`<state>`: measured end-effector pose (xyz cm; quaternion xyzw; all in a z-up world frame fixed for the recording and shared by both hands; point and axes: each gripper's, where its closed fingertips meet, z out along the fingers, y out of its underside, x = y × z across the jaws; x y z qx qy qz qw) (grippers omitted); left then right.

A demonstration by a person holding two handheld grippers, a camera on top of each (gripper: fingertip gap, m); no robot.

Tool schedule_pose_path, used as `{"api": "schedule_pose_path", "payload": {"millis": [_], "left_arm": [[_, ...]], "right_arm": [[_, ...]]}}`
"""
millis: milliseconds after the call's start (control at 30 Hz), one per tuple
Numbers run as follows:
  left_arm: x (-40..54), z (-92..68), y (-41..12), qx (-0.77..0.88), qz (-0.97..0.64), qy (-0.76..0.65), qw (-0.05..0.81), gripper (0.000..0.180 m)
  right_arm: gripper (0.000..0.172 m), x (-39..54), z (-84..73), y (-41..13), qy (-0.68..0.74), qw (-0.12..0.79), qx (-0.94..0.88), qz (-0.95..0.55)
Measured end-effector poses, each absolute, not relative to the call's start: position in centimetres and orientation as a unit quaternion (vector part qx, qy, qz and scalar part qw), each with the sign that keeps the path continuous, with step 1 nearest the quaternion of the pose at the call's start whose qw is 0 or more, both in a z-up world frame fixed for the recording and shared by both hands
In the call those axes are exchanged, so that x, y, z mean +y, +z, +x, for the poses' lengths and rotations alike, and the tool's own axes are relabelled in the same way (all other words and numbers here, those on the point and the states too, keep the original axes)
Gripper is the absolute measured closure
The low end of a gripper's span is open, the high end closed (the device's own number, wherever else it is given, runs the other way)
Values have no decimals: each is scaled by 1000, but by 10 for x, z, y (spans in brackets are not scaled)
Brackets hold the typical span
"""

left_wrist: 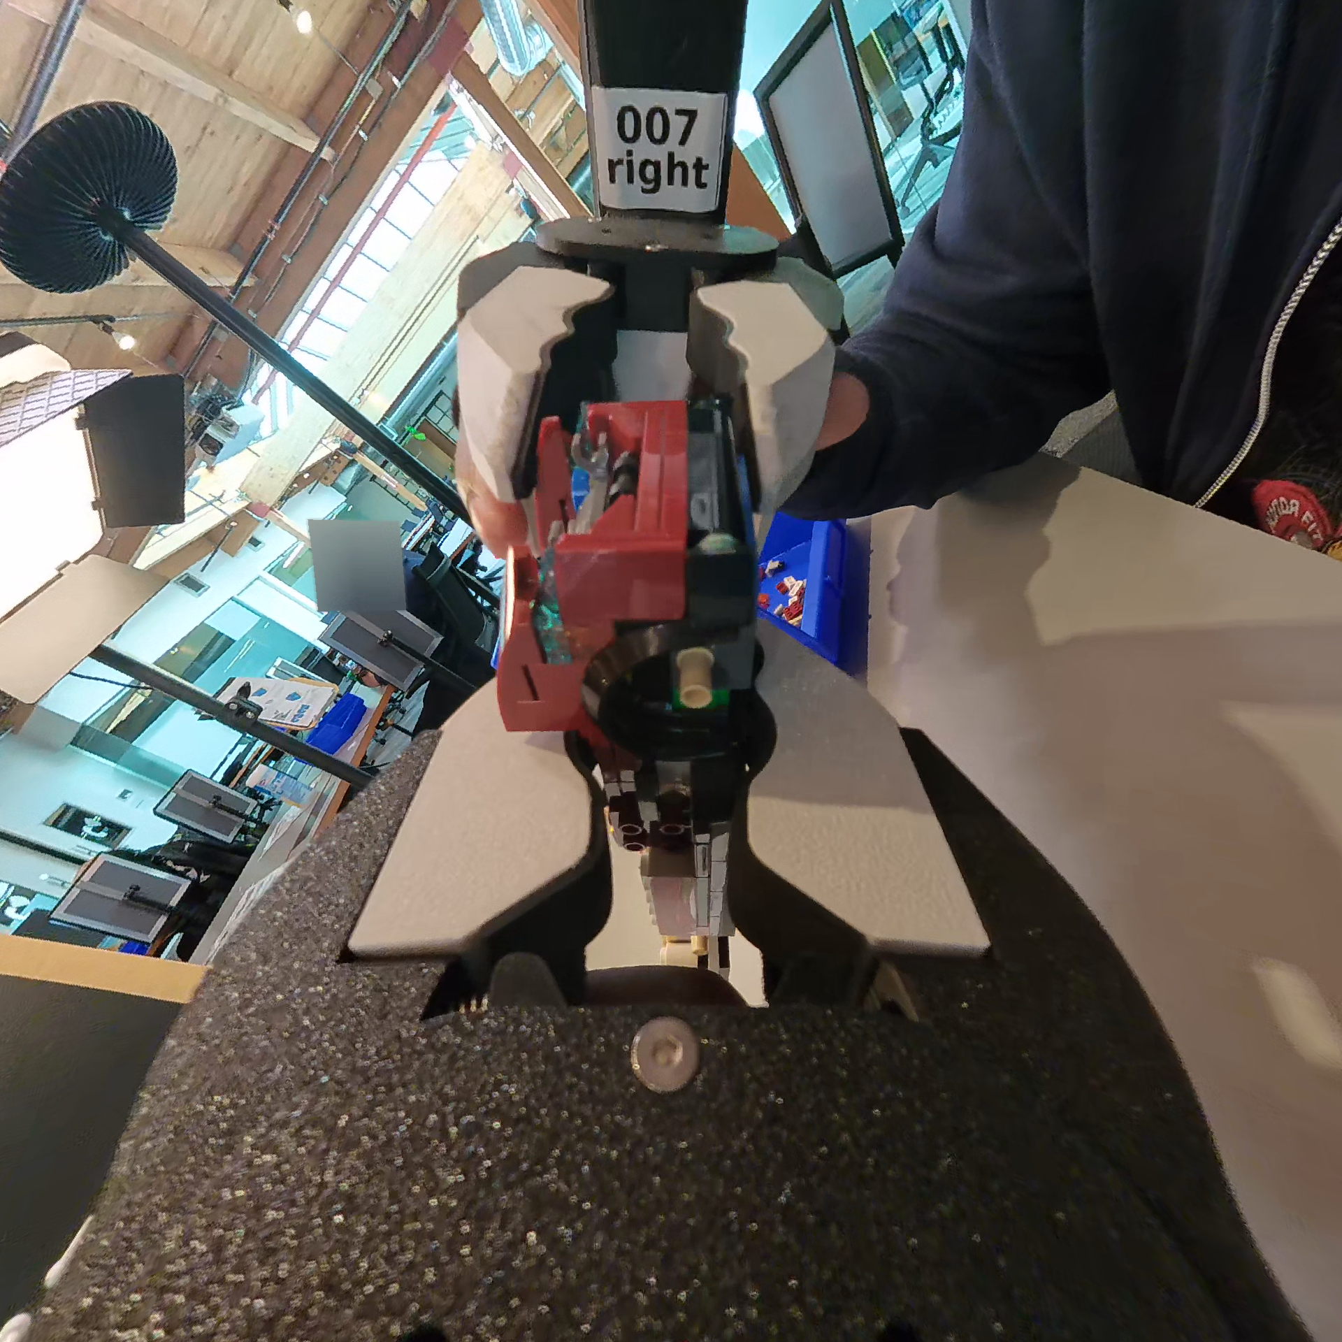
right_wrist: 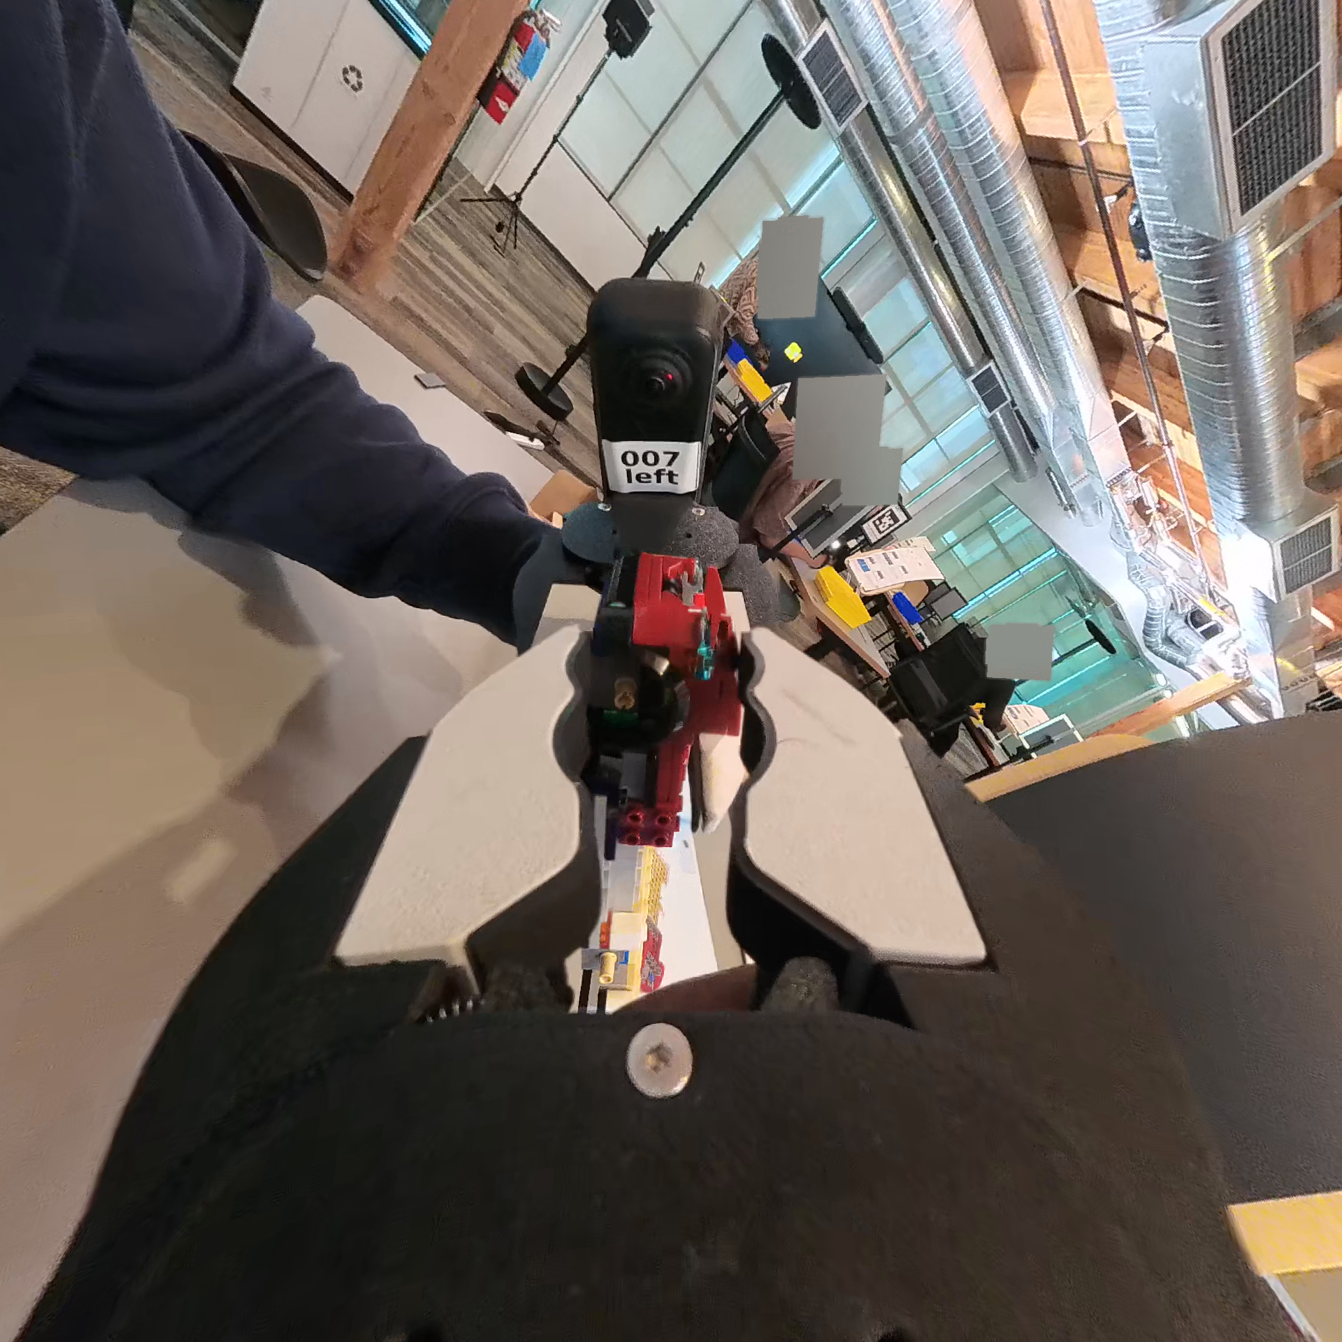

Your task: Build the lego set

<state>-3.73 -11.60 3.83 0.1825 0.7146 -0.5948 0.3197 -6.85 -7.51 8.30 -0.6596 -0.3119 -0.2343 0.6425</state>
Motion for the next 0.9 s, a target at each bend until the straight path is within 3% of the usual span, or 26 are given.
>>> {"api": "schedule_pose_path", "payload": {"millis": [900], "left_arm": [[-115,-40,41,714,184,-599,314,146]], "right_arm": [[135,-74,-71,86,-233,655,-319,-645]]}}
